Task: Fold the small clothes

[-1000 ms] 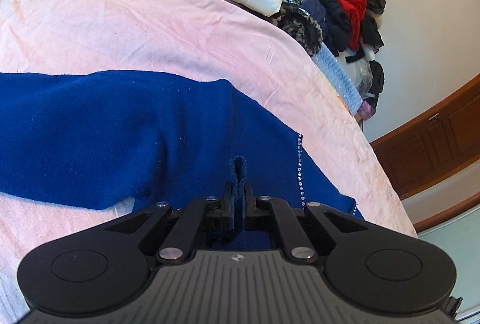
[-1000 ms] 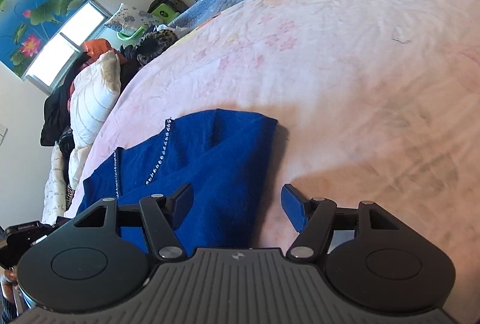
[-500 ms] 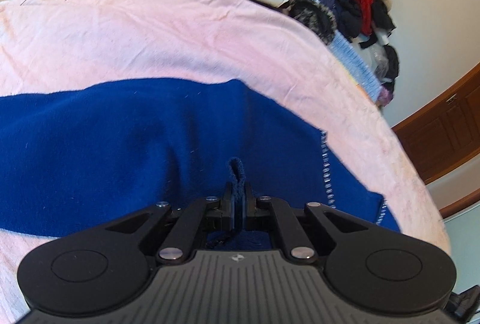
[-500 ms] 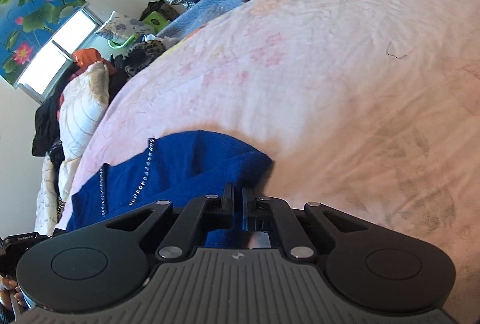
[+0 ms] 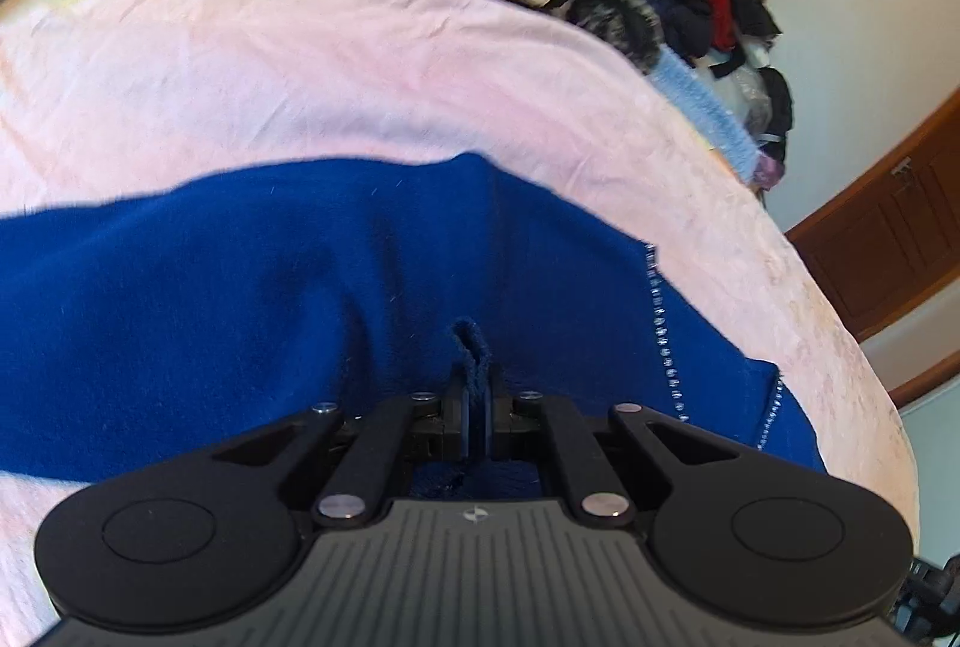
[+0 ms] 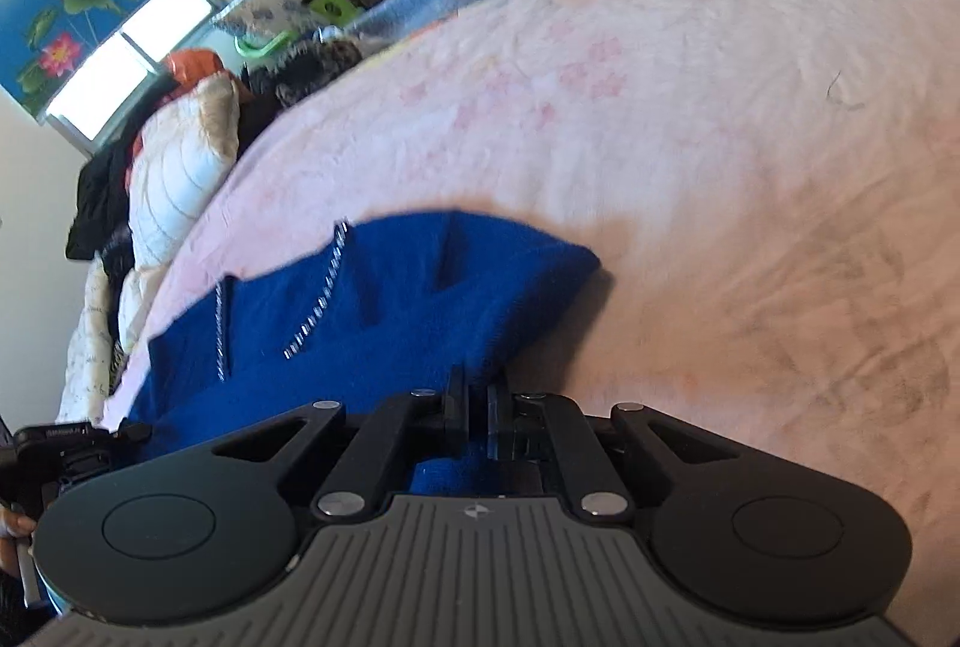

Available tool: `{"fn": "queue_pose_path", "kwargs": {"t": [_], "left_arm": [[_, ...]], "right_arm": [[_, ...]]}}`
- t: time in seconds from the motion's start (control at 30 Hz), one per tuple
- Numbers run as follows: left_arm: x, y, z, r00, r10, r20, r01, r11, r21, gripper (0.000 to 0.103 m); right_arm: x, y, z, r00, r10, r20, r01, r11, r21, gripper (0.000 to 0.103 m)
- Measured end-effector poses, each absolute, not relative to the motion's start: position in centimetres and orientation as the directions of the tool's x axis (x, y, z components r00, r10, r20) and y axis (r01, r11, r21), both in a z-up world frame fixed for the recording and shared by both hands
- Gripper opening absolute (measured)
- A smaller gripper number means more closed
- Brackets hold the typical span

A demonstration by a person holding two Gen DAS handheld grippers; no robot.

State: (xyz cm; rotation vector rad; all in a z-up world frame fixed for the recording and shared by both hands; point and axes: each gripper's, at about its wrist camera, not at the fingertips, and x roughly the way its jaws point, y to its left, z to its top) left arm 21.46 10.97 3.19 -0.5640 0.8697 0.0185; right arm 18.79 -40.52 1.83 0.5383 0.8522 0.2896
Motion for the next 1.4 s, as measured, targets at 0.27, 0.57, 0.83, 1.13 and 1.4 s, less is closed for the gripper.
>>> {"fn": "queue_pose_path", "kwargs": {"t": [0.27,0.57,0.83,1.13,1.4], "left_arm": [[21.4,11.5,1.4,0.622,-0.214,-0.753,-0.27,0.844,-0.463,0.006],[12.8,19.5,5.3,0.763,-0.155,-0.627,-0.393,0.66,-0.641,0.008],[0.9,31.4,2.9,0.8,0.068,-0.596,-0.599,0.155,-0.786,0.013],[-7.5,38.6,-1.7,0.716,0.25,-0.652,-0.645,-0.121,-0.755,0.055],[-5.4,39.8,-2.7,0.717,0.242,-0.653,-0.663,-0.053,-0.747,0.054]], "right_arm": [[18.5,-41.2,1.0,0.635,0.409,-0.655,0.045,0.827,0.56,0.027],[15.0,-35.0,6.2,0.692,0.443,-0.57,-0.184,0.871,0.455,0.057],[14.9,-29.2,1.8,0.61,0.449,-0.653,-0.258,0.892,0.372,0.062],[14.4,-30.6,1.0,0.641,0.504,-0.58,-0.21,0.841,0.499,0.065],[14.3,-29.7,1.0,0.655,0.479,-0.585,-0.197,0.855,0.48,0.071]]}}
